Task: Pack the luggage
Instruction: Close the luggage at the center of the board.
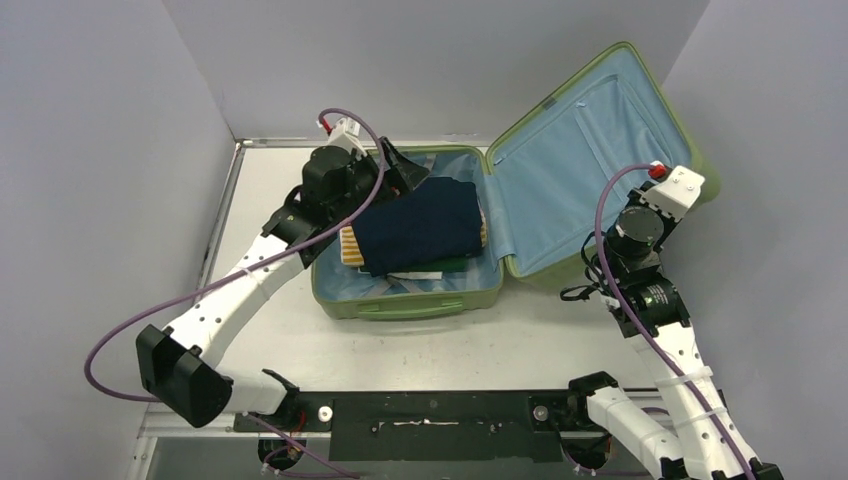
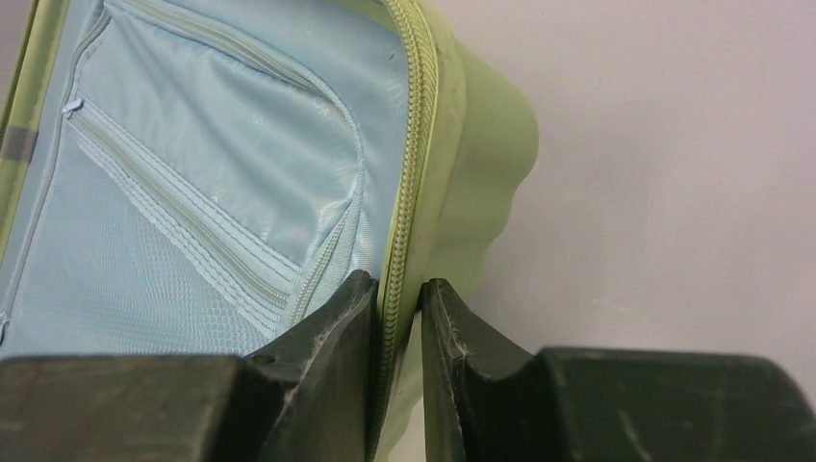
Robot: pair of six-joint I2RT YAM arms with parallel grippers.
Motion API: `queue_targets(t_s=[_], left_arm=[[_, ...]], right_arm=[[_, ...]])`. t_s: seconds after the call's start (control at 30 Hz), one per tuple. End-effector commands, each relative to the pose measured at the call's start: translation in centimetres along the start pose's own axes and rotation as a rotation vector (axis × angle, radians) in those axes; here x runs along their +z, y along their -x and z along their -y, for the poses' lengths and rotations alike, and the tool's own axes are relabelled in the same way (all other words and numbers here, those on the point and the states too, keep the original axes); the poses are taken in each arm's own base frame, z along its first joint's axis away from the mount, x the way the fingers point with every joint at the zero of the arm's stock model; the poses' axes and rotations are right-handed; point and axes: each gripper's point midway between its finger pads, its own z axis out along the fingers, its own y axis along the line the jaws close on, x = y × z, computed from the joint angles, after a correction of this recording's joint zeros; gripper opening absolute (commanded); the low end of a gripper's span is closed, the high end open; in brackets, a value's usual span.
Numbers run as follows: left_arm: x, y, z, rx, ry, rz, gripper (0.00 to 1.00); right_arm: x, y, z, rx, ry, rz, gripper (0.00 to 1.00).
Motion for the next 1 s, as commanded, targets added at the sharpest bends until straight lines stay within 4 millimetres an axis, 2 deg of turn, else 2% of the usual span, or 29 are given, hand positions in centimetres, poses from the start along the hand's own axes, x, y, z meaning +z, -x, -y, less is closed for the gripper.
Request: queue_targets(t_s=[0.0, 0.17, 0.33, 0.43, 0.47, 0.6, 0.73, 0.83, 0.87, 0.97], left_arm=[[0.8, 1.8, 6.5, -0.052, -0.19, 0.02, 0.82], [2.0, 1.9, 10.3, -0.081, -0.276, 0.009, 0.83], [2.3, 2.3, 14.1, -0.1, -0.379, 0.022, 0.85], [2.5, 2.7, 15.9, -0.118, -0.429, 0.04, 0.91], [2.7, 2.9, 16.4, -0.131, -0.446, 0.048, 0.97], [3.3, 3.7, 18.6, -0.205, -0.517, 0.068, 0.97], [5.1, 3.5, 21.4, -0.243, -0.559, 0.05, 0.97], [7.0, 2.6, 23.7, -0.275, -0.599, 0.013, 0.97], [8.3, 1.6, 24.0, -0.283, -0.598, -0.011, 0.97], [10.2, 0.8, 25.7, -0.295, -0.618, -0.044, 0.97]], right_arm=[[-2.6, 7.2, -5.1, 0.137, 0.347, 0.168, 0.0], [-3.7, 8.6, -7.1, 0.075, 0.459, 0.207, 0.0], [-5.1, 9.8, -9.5, 0.031, 0.593, 0.239, 0.0], [-6.0, 10.4, -10.7, 0.015, 0.658, 0.256, 0.0], [-6.2, 10.6, -10.9, 0.014, 0.673, 0.26, 0.0], [-6.8, 11.1, -11.5, 0.005, 0.709, 0.275, 0.0], [-7.0, 11.1, -11.6, -0.005, 0.722, 0.277, 0.0], [-7.1, 11.1, -11.6, -0.014, 0.725, 0.277, 0.0], [-7.1, 11.1, -11.6, -0.018, 0.727, 0.279, 0.0], [-7.0, 10.9, -11.6, -0.034, 0.718, 0.277, 0.0]])
